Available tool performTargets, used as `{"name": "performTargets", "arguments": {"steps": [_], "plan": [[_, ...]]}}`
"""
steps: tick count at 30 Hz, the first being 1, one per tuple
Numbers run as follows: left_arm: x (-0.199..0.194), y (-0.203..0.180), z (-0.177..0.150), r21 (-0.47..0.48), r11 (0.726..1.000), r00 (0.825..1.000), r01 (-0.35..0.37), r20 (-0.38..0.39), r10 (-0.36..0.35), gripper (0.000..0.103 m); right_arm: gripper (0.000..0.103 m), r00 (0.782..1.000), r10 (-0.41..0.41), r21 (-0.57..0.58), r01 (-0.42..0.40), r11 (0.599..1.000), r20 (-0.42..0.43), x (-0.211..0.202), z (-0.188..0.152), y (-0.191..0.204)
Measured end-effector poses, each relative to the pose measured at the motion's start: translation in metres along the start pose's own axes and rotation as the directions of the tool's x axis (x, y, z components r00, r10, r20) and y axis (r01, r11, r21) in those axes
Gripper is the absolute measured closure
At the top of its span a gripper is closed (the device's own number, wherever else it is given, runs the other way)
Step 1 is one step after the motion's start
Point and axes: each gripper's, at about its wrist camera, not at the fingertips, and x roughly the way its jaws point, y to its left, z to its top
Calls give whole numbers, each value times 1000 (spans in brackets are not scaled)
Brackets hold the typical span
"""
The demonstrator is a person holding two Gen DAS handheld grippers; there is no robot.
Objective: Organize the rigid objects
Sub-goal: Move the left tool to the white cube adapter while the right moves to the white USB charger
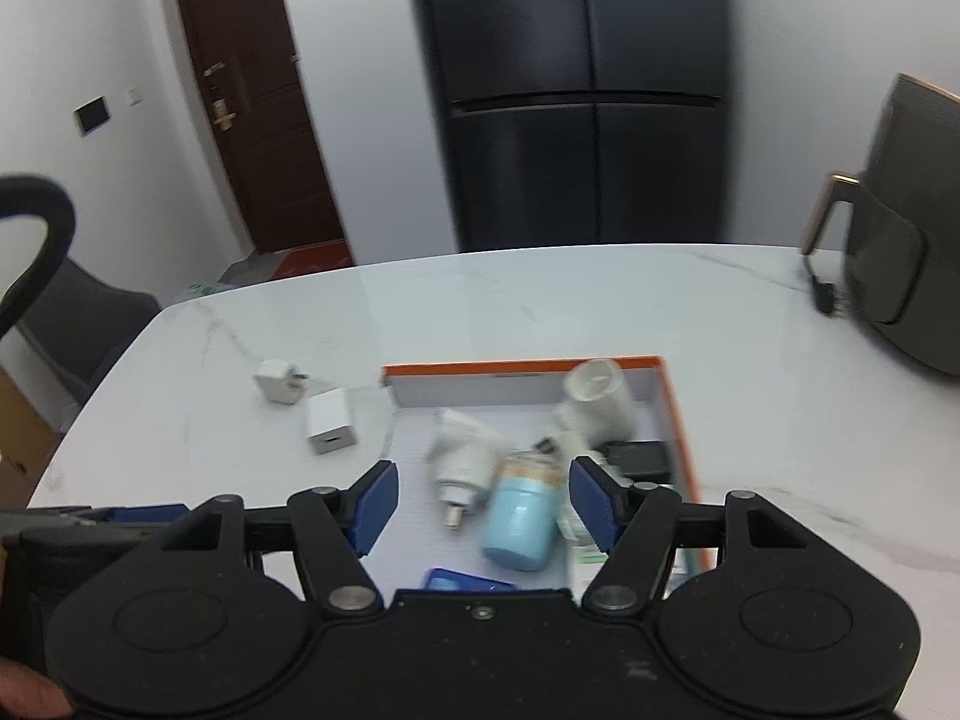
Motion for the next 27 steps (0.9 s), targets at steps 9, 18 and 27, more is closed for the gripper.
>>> {"name": "performTargets", "arguments": {"steps": [9, 18, 27], "plan": [[-3, 42, 12, -24, 999, 999, -46, 2, 46, 11, 27, 998, 53, -39, -54, 998, -19, 16, 3, 43], [2, 64, 20, -11, 999, 999, -47, -7, 47, 9, 24, 998, 57, -55, -58, 997, -33, 29, 5, 69], [19, 82, 32, 25, 999, 998, -45, -31, 45, 8, 24, 997, 47, -43, -50, 998, -58, 49, 3, 83]]}}
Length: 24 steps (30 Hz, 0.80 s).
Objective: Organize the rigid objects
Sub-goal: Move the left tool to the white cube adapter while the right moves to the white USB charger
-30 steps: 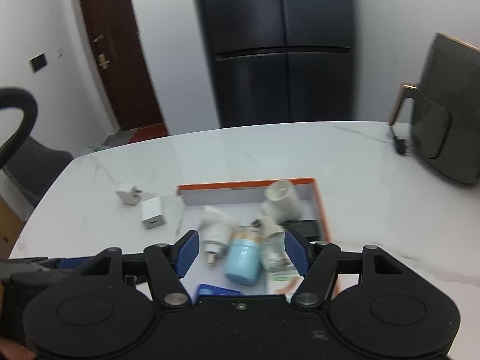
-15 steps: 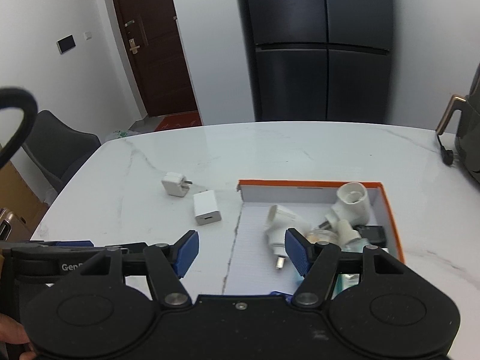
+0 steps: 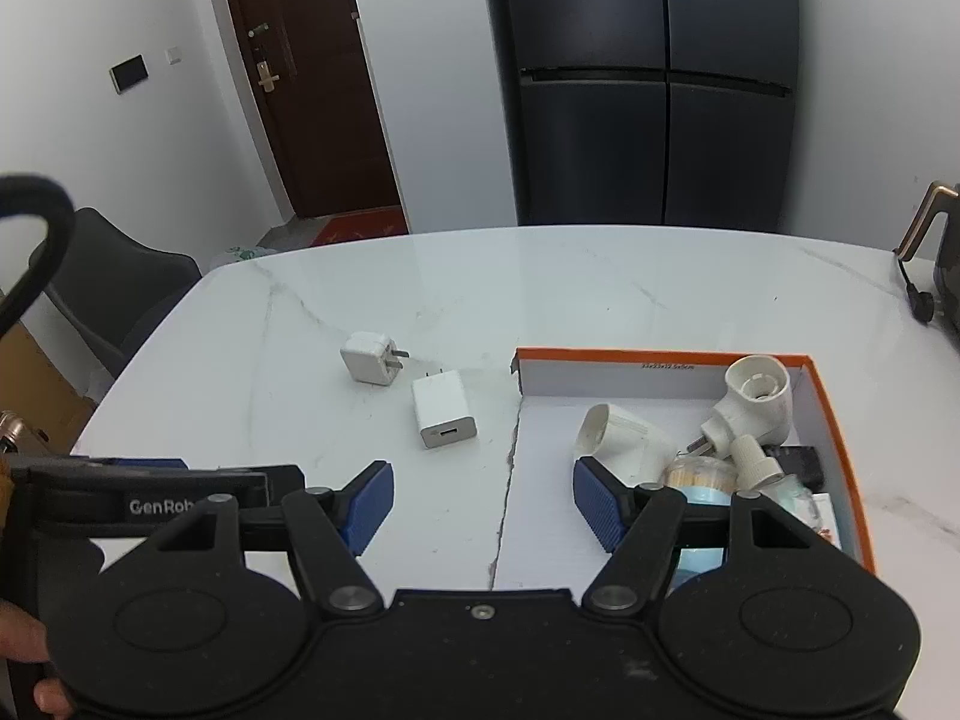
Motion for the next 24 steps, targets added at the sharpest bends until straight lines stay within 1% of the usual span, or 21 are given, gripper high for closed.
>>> {"name": "performTargets", "arguments": {"steps": [8, 10, 16, 20, 24], "plan": [[34, 14, 21, 38, 999, 1000, 9, -22, -8, 6, 24, 999, -9, 19, 9, 1000, -32, 27, 0, 12], [47, 15, 29, 52, 999, 1000, 11, -23, -10, 4, 24, 999, -6, 26, 7, 1000, -37, 32, -1, 14], [93, 11, 53, 114, 993, 1000, 27, -14, -25, 2, 24, 999, 5, 53, -3, 999, -41, 40, -5, 15], [121, 5, 64, 147, 989, 1000, 8, -3, -7, 1, 24, 999, 11, 63, -8, 998, -41, 45, -7, 13], [140, 4, 71, 158, 987, 1000, -7, 10, 6, 2, 24, 999, 15, 48, -13, 999, -42, 53, -6, 14]]}}
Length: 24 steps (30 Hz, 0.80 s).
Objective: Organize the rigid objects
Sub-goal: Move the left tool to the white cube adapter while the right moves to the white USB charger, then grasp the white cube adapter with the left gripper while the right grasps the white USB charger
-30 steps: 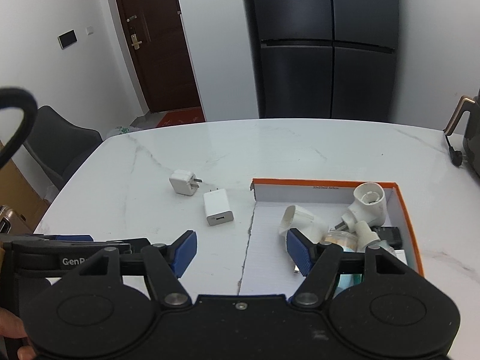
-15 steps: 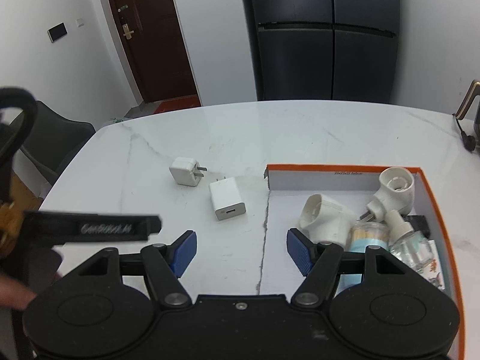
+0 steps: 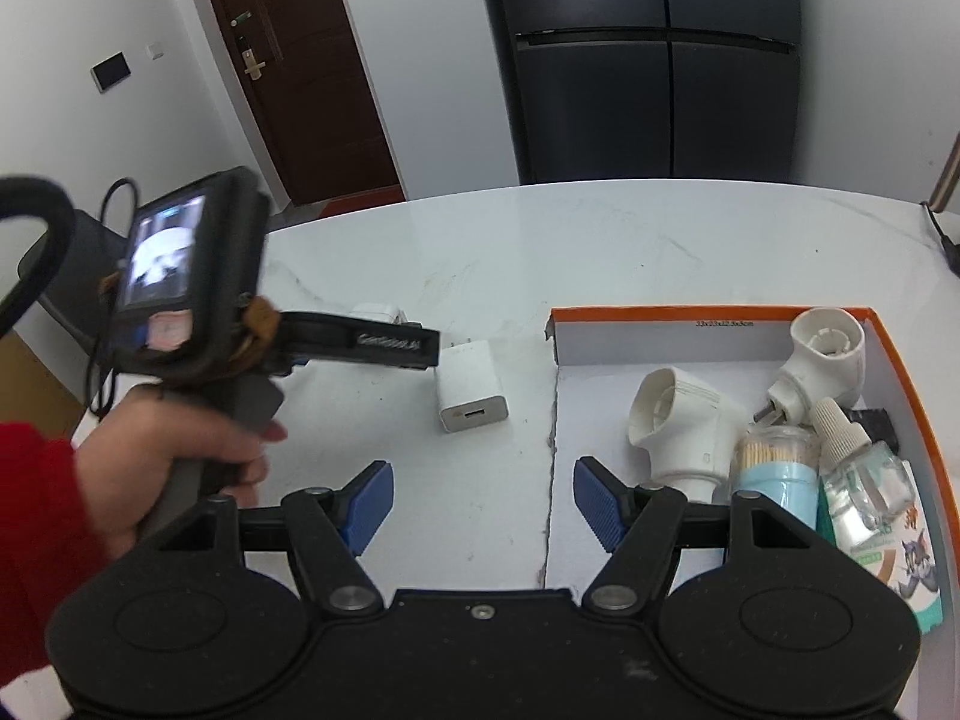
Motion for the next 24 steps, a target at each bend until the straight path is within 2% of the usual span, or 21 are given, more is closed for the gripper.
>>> {"name": "performTargets", "arguments": {"steps": [2, 5, 8, 11, 17, 20, 24], "plan": [[6, 1, 3, -1, 1000, 1000, 0, 3, 0, 5, 24, 1000, 3, -2, -3, 1000, -1, 4, 1, 0], [8, 0, 3, 18, 1000, 1000, 7, 26, -8, 20, 24, 1000, 7, -4, -7, 1000, -4, 11, 4, 1], [1, 0, -1, 46, 999, 998, 9, 56, -11, 45, 24, 1000, 9, -12, -9, 1000, -7, 19, 9, 2], [-7, 7, -6, 42, 999, 998, 34, 49, -36, 45, 24, 1000, 14, -24, -14, 1000, -21, 32, 15, 4], [-42, 30, -28, -2, 1000, 998, 20, 53, -20, 45, 24, 996, 42, -83, -48, 995, -72, 70, 30, 16], [-60, 43, -44, -29, 1000, 999, 8, 47, -7, 45, 24, 996, 8, -125, -20, 992, -89, 92, 38, 22], [-77, 58, -58, -68, 998, 999, -13, 32, 15, 45, 24, 994, -21, -114, 8, 993, -112, 119, 50, 21]]}}
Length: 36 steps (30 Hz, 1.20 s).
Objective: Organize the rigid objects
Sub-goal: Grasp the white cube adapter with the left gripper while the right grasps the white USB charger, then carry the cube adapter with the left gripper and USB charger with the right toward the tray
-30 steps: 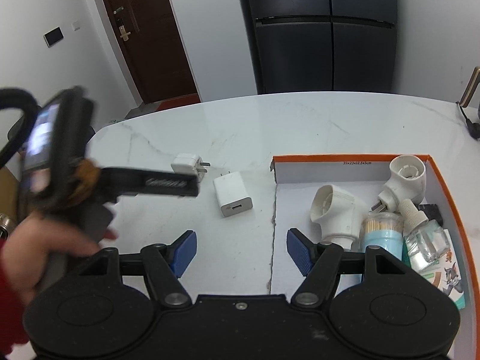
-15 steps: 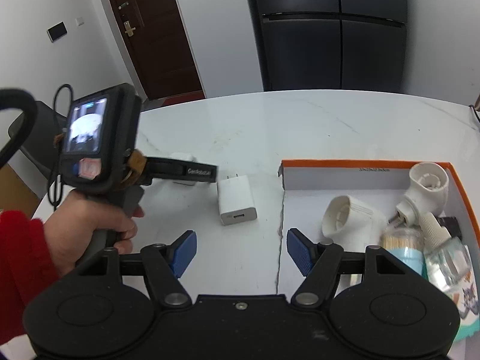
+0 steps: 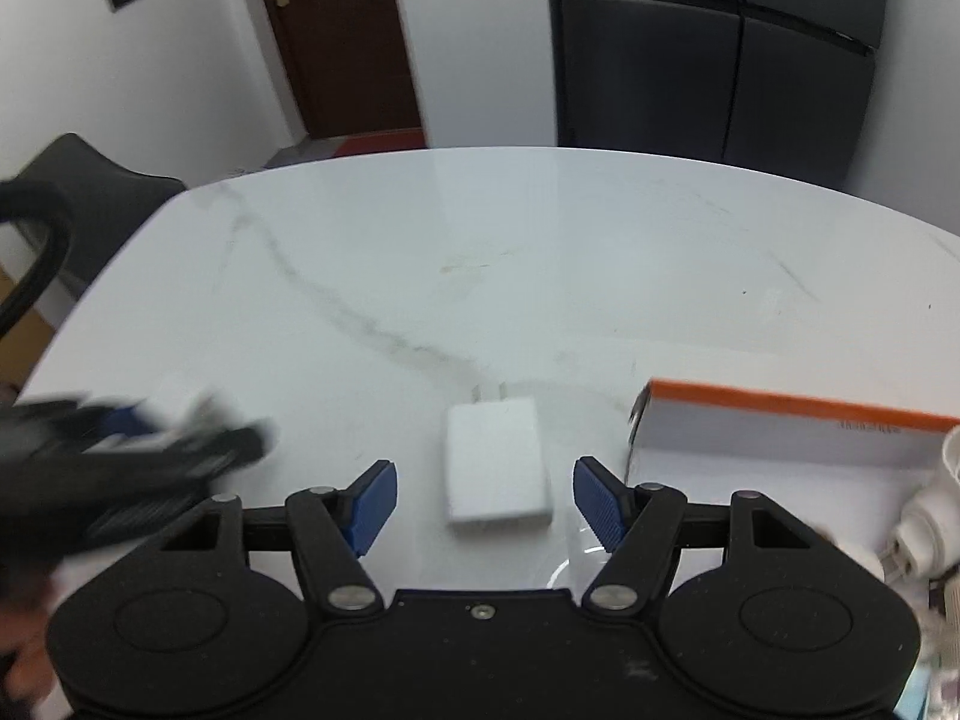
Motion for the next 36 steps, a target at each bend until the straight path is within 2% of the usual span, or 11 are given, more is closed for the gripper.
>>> {"name": "performTargets", "arguments": {"steps": [1, 3, 4, 5, 9, 13, 22, 36], "plan": [[-4, 3, -2, -7, 1000, 1000, -8, -2, 8, 45, 24, 1000, -13, 1, 13, 1000, -10, 5, 3, 0], [-4, 8, -3, -29, 999, 1000, -16, -3, 16, 45, 34, 999, -18, 11, 18, 1000, -30, 15, 6, -1], [-6, 10, -4, -39, 999, 1000, -17, -4, 17, 45, 48, 999, -20, 11, 20, 1000, -36, 18, 6, 0], [-6, 7, 1, -44, 999, 1000, -19, -4, 18, 45, 51, 999, -24, 5, 24, 1000, -47, 21, 6, 2], [-10, 9, -3, -58, 998, 1000, -19, -4, 19, 45, 53, 998, -54, -22, 53, 998, -36, 21, -2, 12], [-15, 12, 1, -66, 998, 1000, -18, 2, 18, 45, 53, 999, -42, -1, 42, 999, -21, 6, -15, 23], [-42, 4, -17, -67, 997, 1000, -31, -2, 31, 45, 53, 1000, 31, 50, -31, 998, 2, -51, -47, 36], [-105, -23, -50, -95, 995, 999, -35, 15, 36, 45, 53, 997, 30, 46, -34, 998, 78, -149, -78, 45]]}}
